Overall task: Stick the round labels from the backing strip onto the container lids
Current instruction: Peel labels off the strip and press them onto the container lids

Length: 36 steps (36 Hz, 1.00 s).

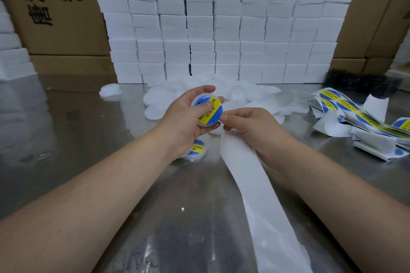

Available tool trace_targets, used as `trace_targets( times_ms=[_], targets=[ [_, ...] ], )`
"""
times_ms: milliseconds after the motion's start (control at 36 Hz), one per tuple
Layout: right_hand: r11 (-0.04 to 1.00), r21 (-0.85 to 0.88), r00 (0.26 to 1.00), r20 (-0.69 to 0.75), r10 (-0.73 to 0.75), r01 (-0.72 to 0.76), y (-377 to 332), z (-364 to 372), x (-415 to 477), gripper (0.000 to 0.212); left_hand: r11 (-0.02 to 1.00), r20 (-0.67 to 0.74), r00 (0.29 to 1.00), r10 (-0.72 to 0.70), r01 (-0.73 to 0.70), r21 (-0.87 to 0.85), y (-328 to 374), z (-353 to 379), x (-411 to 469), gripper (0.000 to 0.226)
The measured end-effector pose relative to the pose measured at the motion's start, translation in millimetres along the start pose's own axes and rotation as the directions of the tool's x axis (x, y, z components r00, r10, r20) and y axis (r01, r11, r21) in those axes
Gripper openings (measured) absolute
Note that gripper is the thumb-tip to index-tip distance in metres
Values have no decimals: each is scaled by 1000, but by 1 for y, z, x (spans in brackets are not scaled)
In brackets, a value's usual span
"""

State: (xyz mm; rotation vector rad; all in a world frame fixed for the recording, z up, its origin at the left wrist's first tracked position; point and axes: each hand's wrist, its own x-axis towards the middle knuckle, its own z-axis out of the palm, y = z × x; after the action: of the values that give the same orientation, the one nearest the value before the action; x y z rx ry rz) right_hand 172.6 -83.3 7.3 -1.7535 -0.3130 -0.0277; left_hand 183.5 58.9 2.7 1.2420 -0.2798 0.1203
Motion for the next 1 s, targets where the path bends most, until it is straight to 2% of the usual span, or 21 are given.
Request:
trace_targets(
  times_ms=[278,528,639,806,889,1000],
  targets=[
    [1000,9,1000,9,-1,1,3,0,2,13,998,-56,998,34,-31,53,1,3,-2,29],
    [997,-62,996,-82,36,-41,9,-2,7,24,988,-243,962,123,-95,125,8,2,-1,22],
    [997,-75,996,-87,2,-8,9,-2,7,25,976,-196,973,119,-78,202,8,5,-4,15],
    [990,-115,993,-72,-89,80,8,0,6,29,892,-99,981,169,-110,439,2,12,-9,17],
    [972,-196,988,-56,-140,127,12,1,7,23,871,-78,982,172,-115,477,2,13,-10,20],
    [962,-219,983,-55,-176,161,15,0,9,24,845,-72,976,203,-138,517,4,14,-10,20]
  ],
)
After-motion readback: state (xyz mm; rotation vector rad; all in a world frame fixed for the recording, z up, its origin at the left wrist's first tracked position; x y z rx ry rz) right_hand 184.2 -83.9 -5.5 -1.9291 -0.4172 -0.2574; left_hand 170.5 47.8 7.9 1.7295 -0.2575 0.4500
